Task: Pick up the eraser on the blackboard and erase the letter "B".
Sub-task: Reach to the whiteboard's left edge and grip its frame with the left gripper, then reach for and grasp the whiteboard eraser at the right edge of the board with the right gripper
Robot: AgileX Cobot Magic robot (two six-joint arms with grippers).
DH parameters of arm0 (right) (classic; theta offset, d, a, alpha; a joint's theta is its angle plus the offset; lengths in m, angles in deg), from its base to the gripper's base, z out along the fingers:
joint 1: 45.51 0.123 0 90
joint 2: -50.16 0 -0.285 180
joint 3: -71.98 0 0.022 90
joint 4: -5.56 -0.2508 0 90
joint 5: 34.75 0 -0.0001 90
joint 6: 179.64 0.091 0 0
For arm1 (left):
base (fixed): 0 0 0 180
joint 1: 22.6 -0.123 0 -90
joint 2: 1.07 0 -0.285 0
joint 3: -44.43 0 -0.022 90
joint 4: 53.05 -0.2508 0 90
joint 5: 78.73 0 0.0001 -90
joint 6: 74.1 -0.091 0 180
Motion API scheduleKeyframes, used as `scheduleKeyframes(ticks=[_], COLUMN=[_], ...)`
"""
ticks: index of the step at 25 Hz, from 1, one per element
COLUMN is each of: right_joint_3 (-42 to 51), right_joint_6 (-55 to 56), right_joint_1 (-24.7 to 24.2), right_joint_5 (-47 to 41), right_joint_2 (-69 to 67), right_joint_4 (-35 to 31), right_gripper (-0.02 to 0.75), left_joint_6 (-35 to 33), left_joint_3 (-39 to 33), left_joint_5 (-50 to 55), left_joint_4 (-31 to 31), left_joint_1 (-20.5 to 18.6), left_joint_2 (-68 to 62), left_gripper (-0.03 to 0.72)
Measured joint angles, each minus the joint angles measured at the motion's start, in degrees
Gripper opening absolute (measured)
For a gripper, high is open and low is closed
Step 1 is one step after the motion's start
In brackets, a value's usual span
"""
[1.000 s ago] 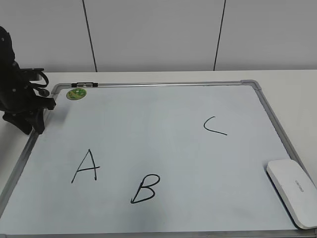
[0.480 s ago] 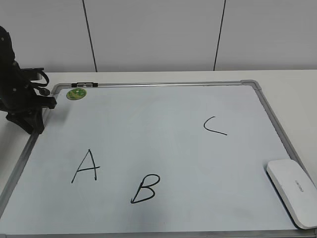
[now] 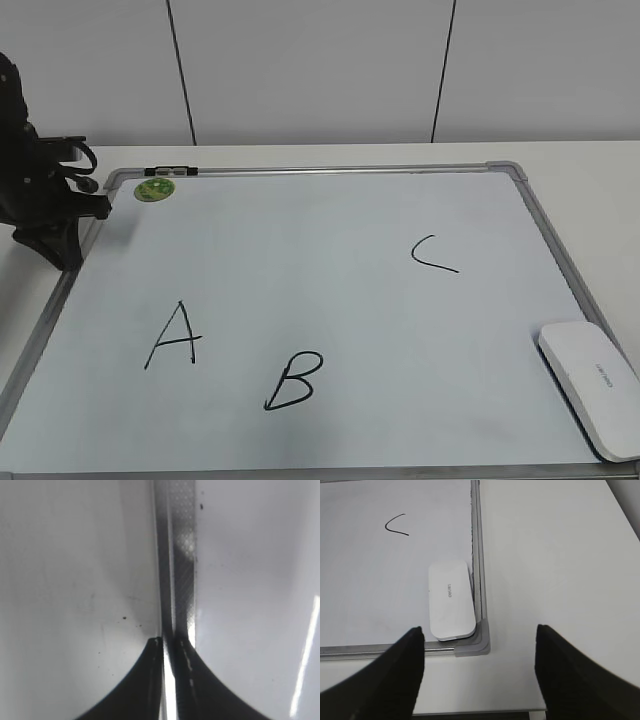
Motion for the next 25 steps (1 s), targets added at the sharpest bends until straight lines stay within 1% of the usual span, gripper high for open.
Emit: scheduleKeyframes(ticks=[10,13,15,17,25], right_joint_3=[0.0,0.0,0.0,0.0,0.0], right_joint_6=[0.0,-0.1,-0.1,-0.2,-0.2], right_joint_1=[0.0,0.0,0.0,0.0,0.0], right_joint_5=[0.0,0.0,0.0,0.0,0.1], right_joint_2=[0.0,0.0,0.0,0.0,0.0], right_joint_4=[0.0,1.7,4.8,6.1,6.7], right_gripper=[0.514,0.514,0.514,0.514,0.514], left_joint_6=[0.0,0.0,0.0,0.0,0.0], left_joint_3=[0.0,0.0,0.0,0.0,0.0], left_joint_5=[0.0,0.1,0.1,0.1,0.2], left_joint_4=[0.0,0.0,0.0,0.0,0.0], left_joint_1=[0.0,0.0,0.0,0.0,0.0], left_joint_2=[0.0,0.0,0.0,0.0,0.0], left_gripper=[0.029,0.029,0.029,0.029,0.028])
